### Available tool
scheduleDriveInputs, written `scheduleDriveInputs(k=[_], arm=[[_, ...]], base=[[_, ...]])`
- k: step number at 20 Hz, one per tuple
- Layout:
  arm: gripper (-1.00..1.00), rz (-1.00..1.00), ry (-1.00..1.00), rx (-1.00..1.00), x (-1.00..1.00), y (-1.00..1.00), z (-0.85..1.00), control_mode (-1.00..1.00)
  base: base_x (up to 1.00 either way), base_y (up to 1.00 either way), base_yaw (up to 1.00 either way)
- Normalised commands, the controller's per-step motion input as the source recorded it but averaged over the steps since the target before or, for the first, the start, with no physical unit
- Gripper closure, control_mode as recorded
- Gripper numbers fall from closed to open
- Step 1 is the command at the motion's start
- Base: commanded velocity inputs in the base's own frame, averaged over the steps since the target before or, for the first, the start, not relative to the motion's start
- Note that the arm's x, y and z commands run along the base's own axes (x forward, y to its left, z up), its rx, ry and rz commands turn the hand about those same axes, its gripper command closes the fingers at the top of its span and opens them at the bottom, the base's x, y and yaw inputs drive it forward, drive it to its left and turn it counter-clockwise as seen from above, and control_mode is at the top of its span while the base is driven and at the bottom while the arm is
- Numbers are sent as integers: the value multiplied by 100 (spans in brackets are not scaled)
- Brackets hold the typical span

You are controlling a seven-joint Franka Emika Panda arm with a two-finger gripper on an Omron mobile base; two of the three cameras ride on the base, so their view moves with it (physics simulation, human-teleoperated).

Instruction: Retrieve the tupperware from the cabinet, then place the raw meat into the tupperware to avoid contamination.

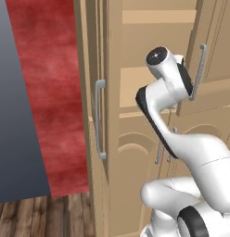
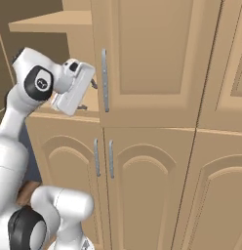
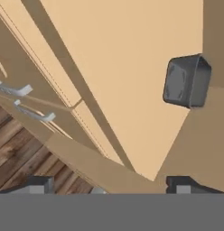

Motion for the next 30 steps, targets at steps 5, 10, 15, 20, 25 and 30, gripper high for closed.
scheduleDriveInputs(k=[5, 10, 15, 20, 25, 30], arm=[[-100, -28, 24, -18, 8, -47, -16, -100], [-100, -35, 18, -12, 4, -27, -20, -100], [-100, -28, 7, 0, -28, -37, -11, -100], [-100, -25, 4, 0, -42, -40, -10, -100], [-100, -19, 0, 0, -57, -51, -17, -100], [-100, -11, 0, 0, -65, -75, -26, -100]], base=[[0, 0, 0], [0, 0, 0], [0, 0, 0], [0, 0, 0], [0, 0, 0], [0, 0, 0]])
